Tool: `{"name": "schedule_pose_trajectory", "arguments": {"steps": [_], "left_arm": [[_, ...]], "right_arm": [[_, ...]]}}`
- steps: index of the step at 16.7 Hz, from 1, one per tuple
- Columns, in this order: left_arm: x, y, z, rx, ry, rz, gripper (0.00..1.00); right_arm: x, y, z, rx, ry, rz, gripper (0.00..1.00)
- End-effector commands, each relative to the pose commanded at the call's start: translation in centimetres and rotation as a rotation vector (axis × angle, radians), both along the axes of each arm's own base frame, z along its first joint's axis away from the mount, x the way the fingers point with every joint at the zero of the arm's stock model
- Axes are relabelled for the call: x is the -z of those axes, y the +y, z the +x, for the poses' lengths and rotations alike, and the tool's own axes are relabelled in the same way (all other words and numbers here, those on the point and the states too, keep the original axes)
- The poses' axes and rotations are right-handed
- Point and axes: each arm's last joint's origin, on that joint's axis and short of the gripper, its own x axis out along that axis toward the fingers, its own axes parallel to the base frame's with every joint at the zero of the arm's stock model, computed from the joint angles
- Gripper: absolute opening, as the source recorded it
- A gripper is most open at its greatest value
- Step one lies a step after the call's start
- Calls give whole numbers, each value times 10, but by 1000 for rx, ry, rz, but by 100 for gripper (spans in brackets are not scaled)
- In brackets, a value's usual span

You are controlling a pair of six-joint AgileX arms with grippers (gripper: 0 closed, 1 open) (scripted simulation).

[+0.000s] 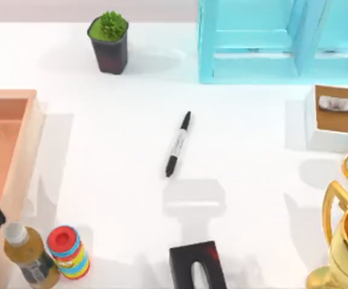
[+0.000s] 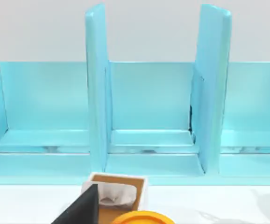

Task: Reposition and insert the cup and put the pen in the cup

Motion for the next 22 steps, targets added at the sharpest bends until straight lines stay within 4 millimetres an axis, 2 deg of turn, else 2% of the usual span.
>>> {"name": "schedule_pose_trajectory", "arguments": {"steps": [5,8,11,14,17,22], "left_arm": [[-8,1,1,-2,57,6,100],[-29,3,6,-17,187,23,100],[-55,7,20,-37,383,44,100],[-81,14,45,-53,601,62,100],[-101,23,79,-60,832,70,100],[-111,45,143,-45,1190,58,100]], "right_arm": [[0,0,0,0,0,0,100],[0,0,0,0,0,0,100],[0,0,0,0,0,0,100],[0,0,0,0,0,0,100],[0,0,0,0,0,0,100],[0,0,0,0,0,0,100]]}}
